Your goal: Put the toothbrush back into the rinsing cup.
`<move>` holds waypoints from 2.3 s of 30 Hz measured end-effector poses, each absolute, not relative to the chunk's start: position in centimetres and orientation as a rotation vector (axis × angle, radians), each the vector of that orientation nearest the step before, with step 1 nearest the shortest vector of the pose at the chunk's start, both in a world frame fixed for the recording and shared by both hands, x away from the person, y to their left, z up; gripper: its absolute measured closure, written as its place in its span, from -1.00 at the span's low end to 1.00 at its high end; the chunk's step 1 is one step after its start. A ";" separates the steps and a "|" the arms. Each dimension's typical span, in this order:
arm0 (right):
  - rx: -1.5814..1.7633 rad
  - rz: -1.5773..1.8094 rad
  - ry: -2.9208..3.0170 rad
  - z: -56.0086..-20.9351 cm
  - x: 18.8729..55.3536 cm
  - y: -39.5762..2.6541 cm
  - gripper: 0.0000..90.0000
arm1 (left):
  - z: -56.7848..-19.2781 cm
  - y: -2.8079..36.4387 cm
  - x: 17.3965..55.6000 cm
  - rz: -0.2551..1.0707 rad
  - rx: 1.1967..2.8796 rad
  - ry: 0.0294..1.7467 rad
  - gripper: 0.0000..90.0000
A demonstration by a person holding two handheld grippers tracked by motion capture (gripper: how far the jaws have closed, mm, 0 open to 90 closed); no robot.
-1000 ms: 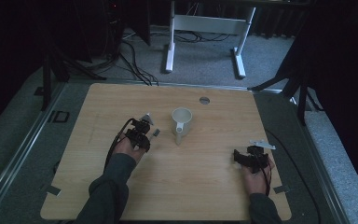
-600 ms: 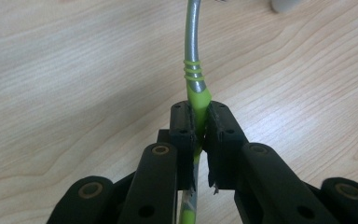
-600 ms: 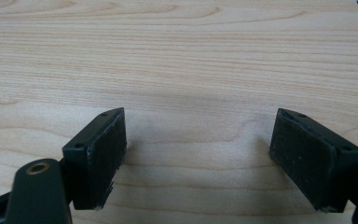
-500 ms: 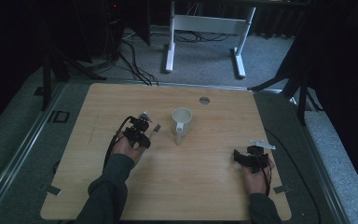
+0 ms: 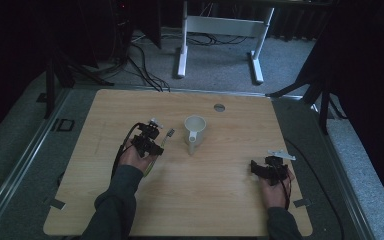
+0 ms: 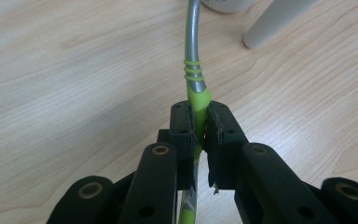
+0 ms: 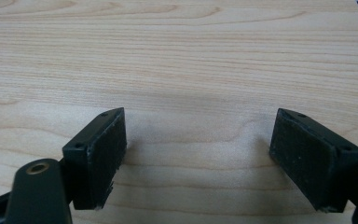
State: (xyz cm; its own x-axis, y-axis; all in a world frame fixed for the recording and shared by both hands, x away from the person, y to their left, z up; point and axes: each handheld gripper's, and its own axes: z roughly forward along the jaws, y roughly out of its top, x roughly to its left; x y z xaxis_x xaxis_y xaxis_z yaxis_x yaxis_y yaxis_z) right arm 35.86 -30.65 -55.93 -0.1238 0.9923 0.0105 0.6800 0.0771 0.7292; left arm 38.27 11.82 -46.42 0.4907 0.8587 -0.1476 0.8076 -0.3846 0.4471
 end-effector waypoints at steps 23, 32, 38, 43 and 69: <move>1.645 0.815 1.861 -55.9 35.9 -30.7 -0.60 | -45.3 12.4 37.2 0.261 2.149 1.217 0.82; 1.646 0.815 1.861 -55.9 35.9 -30.7 -0.60 | -44.9 12.5 36.9 0.302 2.111 1.177 0.82; 1.645 0.814 1.861 -55.9 35.9 -30.7 -0.60 | -44.8 12.6 36.8 0.312 2.100 1.155 0.82; 1.648 0.814 1.860 -55.9 35.9 -30.6 -0.60 | -44.8 12.7 36.7 0.311 2.080 1.146 0.82; 1.646 0.812 1.860 -55.9 35.9 -30.6 -0.60 | -44.0 13.1 36.0 0.368 1.885 1.071 0.82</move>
State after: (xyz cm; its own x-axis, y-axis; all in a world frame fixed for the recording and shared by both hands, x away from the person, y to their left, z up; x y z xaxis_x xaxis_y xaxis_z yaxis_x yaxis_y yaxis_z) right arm 35.87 -30.64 -55.94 -0.1244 0.9922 0.0064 0.6791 0.0804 0.7296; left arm 36.05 13.09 -44.01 0.5791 0.7981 -0.1661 0.5276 -0.2115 0.8228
